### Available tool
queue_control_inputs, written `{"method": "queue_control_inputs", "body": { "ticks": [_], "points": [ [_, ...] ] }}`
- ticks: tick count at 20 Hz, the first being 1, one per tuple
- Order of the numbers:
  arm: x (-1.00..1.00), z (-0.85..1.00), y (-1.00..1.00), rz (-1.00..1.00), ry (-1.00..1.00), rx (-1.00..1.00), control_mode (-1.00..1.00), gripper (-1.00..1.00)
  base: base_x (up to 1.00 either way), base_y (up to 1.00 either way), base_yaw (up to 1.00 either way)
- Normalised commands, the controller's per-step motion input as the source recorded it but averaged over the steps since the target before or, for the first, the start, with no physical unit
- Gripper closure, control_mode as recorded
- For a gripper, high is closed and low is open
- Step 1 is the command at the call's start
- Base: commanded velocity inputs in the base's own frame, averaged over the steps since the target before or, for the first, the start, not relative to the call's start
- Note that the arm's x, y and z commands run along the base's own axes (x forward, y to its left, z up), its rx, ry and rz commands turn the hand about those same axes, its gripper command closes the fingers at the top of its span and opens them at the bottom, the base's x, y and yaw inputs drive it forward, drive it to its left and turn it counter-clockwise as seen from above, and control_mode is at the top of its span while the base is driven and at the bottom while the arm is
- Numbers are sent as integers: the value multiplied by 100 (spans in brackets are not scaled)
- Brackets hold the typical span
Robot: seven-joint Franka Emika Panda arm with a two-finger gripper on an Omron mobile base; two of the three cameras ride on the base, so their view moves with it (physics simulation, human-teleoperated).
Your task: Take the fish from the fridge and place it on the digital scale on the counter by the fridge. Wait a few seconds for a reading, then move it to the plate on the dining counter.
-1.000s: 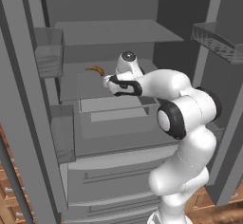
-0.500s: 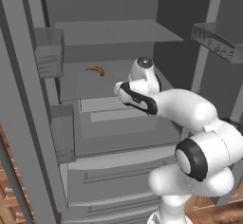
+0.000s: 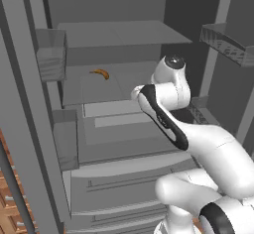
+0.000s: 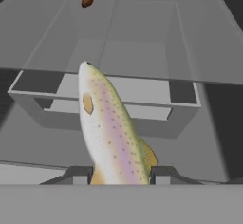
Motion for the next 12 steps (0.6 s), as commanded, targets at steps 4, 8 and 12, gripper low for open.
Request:
{"method": "queue_control_inputs", "body": {
  "ticks": [4,8,12],
  "points": [
    [-100,78,-2,-2,5,0,-100,100,0,0,0],
    [-100,67,-2,-3,4,0,-100,100,0,0,0],
    [-100,62,-13,-3,3,0,-100,100,0,0,0]
  ]
}}
